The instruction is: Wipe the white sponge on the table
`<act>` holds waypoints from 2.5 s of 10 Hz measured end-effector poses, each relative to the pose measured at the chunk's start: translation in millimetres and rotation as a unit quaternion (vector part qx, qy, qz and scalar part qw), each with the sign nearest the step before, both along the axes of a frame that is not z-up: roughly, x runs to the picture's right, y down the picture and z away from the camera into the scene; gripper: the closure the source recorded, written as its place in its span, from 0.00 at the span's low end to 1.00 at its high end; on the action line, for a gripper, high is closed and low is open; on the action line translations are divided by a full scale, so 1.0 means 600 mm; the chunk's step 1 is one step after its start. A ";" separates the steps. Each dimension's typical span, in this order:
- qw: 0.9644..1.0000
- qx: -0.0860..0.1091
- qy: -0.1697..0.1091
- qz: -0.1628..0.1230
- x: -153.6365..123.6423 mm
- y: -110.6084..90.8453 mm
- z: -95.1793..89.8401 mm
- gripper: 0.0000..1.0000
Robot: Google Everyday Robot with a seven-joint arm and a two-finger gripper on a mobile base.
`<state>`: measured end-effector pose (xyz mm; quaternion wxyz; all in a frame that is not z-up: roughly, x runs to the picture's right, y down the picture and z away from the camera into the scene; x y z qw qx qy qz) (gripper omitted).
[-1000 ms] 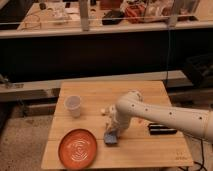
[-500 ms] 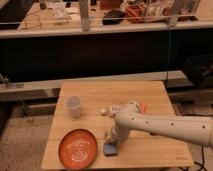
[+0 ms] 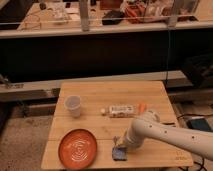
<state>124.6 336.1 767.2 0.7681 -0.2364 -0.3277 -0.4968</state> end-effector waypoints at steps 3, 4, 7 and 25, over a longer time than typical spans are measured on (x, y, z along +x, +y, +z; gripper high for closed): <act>1.000 -0.002 0.003 -0.002 0.005 0.000 -0.004 0.76; 1.000 -0.002 0.003 -0.002 0.006 0.000 -0.004 0.76; 1.000 -0.002 0.003 -0.002 0.006 0.000 -0.004 0.76; 1.000 -0.003 0.004 -0.003 0.009 0.000 -0.005 0.82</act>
